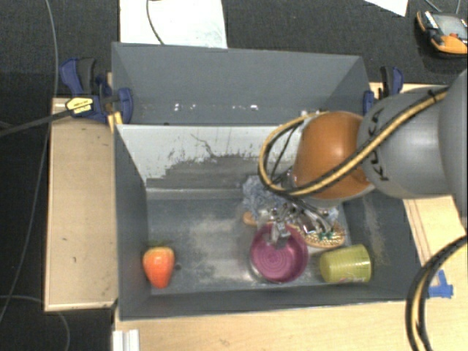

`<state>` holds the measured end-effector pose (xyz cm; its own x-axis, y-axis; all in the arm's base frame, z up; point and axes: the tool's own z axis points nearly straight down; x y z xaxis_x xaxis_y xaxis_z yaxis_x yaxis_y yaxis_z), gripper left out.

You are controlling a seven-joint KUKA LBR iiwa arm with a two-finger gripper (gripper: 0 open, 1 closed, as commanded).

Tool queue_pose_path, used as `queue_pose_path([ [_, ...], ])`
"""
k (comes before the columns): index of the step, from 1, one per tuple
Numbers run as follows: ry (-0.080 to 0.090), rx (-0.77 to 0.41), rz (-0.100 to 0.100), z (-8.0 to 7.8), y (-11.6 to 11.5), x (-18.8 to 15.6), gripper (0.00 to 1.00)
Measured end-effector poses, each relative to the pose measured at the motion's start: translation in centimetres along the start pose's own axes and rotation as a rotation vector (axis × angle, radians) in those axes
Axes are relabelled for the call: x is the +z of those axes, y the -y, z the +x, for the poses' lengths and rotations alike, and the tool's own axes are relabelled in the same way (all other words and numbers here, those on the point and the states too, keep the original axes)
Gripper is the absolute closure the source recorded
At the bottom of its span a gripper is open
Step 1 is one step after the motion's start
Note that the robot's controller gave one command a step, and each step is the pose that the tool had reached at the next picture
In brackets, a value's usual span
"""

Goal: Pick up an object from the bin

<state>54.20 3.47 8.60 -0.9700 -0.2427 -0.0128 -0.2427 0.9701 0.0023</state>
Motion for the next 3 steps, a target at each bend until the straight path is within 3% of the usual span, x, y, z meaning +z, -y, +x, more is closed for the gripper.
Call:
queue_pose_path([
  [1,-0.009,0.000,-0.002,0.3,0.0,-0.9,1.00],
  [2,0.006,-0.310,-0.001,4.1,-3.5,-9.4,1.00],
  [3,0.003,-0.016,0.001,0.2,-1.8,-12.2,1.00],
])
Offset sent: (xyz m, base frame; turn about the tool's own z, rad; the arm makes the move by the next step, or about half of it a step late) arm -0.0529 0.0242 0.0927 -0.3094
